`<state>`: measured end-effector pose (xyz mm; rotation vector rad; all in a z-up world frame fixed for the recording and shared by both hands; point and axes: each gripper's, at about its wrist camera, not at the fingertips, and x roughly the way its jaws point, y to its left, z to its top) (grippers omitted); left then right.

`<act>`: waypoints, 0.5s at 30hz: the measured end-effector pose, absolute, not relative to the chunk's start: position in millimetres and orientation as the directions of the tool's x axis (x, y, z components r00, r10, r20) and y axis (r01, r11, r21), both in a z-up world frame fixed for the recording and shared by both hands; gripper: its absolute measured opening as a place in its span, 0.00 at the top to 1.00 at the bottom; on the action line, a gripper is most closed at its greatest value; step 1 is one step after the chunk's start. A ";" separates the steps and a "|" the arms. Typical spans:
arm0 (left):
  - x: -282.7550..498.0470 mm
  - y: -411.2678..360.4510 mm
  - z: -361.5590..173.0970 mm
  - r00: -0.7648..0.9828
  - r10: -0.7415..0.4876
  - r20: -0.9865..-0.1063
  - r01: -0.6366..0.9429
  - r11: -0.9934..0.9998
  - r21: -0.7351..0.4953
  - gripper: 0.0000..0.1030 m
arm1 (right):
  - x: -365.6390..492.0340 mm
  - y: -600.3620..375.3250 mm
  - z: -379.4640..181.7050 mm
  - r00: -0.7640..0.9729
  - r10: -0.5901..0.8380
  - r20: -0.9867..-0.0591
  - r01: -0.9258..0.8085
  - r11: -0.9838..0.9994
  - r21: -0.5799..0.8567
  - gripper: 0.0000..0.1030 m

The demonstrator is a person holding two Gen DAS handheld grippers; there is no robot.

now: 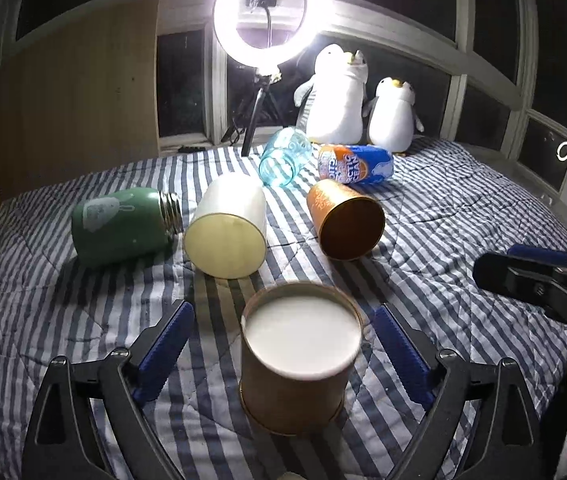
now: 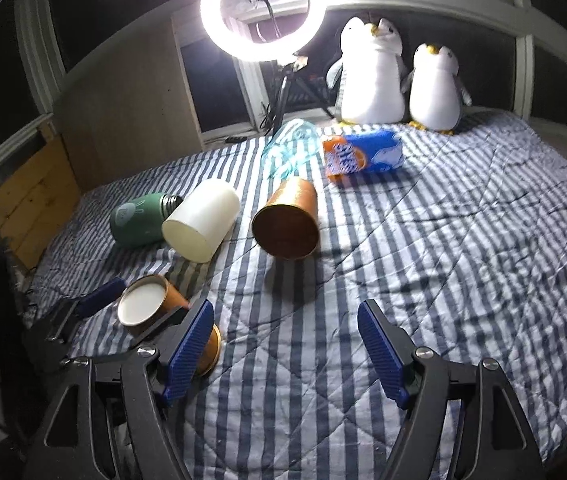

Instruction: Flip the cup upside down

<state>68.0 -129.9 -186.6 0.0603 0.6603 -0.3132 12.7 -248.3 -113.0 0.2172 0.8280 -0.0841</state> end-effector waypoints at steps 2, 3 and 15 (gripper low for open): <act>64.1 -126.8 -185.4 0.748 -0.266 -0.609 0.304 0.952 -0.042 0.08 | 11.6 -246.8 -111.3 0.684 0.002 -0.730 0.158 0.976 0.151 0.30; 63.0 -125.7 -185.1 0.747 -0.267 -0.609 0.304 0.952 -0.044 0.07 | 11.0 -246.0 -110.8 0.687 0.002 -0.726 0.157 0.976 0.150 0.29; 30.0 -92.3 -164.5 0.781 -0.253 -0.571 0.279 0.959 -0.043 0.07 | -1.6 -230.0 -113.2 0.727 -0.091 -0.680 0.182 0.981 0.063 0.20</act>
